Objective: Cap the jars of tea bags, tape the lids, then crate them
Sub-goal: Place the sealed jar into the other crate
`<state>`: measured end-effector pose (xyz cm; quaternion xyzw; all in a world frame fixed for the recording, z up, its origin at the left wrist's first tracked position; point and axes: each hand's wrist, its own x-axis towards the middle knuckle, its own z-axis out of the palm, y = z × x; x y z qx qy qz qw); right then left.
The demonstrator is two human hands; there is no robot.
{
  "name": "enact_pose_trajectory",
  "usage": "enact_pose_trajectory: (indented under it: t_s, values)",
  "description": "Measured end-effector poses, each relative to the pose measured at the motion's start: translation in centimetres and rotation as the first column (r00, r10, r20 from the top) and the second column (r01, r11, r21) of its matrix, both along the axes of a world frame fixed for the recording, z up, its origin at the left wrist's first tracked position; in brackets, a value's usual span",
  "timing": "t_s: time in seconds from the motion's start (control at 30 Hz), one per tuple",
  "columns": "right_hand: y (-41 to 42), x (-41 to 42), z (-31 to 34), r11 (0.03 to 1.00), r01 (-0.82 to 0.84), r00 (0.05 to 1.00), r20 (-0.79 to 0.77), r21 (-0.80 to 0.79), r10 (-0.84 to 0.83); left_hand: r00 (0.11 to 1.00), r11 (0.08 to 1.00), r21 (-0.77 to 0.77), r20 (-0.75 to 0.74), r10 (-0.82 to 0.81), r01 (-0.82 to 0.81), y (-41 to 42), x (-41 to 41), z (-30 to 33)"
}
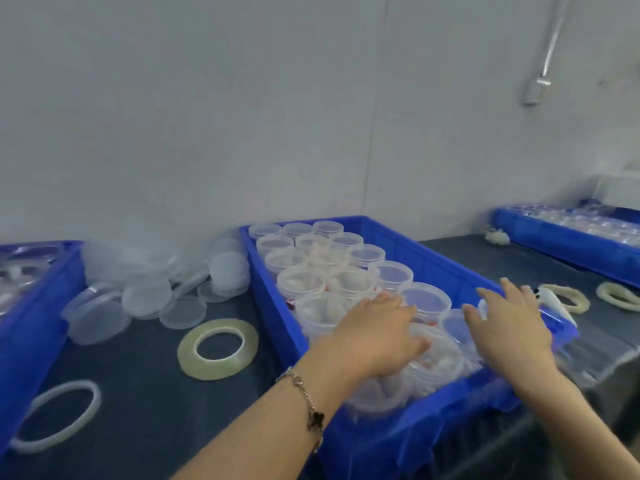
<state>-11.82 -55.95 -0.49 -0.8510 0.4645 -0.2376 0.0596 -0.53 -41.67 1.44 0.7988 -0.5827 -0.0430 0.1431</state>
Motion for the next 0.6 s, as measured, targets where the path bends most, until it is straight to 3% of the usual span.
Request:
enact_pose_trajectory:
  t_s: [0.13, 0.27, 0.47, 0.6]
  values:
    - [8.2, 6.7, 1.2, 0.905, -0.425, 0.895, 0.156, 0.007, 0.419, 0.993, 0.994, -0.015, 0.039, 0.113, -0.112, 5.7, 3.8, 0.7]
    - [16.6, 12.6, 2.0, 0.729, -0.681, 0.731, 0.111, 0.065, 0.673, 0.958, 0.962, 0.001, 0.085, 0.273, -0.274, 13.8, 8.3, 1.3]
    - [27.6, 20.4, 2.5, 0.509, -0.86, 0.5, -0.126, 0.043, 0.857, 0.862, 0.868, 0.05, 0.153, 0.483, -0.495, 27.6, 14.8, 1.7]
    - [33.5, 25.2, 2.2, 0.39, -0.921, 0.374, -0.27, 0.007, 0.887, 0.729, 0.741, 0.0, 0.175, 0.661, -0.672, 35.9, 18.1, 2.2]
